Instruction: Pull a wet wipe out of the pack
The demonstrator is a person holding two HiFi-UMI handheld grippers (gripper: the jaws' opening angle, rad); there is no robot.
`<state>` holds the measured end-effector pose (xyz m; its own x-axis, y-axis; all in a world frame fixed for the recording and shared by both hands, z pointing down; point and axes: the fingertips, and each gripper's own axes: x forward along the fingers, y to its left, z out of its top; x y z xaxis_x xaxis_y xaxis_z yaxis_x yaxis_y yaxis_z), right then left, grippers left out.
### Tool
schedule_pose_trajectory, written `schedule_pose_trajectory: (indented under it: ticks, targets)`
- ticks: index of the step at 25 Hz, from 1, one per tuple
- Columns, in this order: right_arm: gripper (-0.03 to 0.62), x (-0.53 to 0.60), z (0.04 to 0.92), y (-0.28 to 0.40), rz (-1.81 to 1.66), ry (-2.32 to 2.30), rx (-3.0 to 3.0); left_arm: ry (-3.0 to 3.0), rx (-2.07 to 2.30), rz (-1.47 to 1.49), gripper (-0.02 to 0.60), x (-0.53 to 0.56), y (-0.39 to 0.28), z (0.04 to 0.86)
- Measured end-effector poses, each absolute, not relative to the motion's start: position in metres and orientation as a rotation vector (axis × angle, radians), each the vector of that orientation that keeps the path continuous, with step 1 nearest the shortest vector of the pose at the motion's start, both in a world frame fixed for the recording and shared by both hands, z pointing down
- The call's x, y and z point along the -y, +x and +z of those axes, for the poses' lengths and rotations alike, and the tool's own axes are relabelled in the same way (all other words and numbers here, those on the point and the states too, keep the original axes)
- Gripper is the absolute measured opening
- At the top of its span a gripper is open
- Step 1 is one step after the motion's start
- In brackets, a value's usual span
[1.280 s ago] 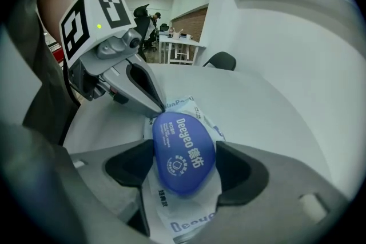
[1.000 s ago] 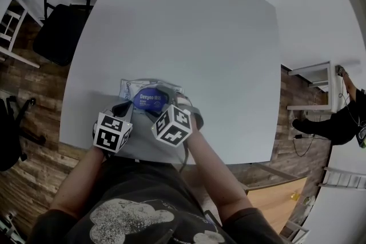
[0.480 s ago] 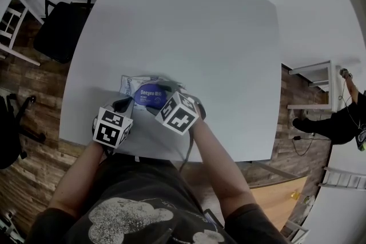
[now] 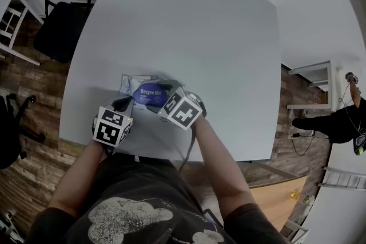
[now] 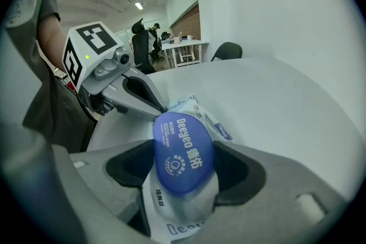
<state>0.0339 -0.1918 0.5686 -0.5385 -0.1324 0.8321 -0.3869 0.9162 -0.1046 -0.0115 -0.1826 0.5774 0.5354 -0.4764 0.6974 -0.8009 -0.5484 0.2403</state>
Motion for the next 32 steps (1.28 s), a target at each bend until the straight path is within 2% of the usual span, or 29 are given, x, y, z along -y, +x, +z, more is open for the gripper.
schedule_pose_trajectory:
  ticks: [18,32]
  targets:
    - [0.31,0.1961,0.5639,0.0367,0.474,0.337,2.201,2.244,1.026,0.802,0.017,0.1817,-0.0116,0.5789]
    - [0.313,0.1912,0.5594,0.034,0.341,0.358,2.169,2.257,1.015,0.823,0.017,0.1796,-0.0103,0.5795]
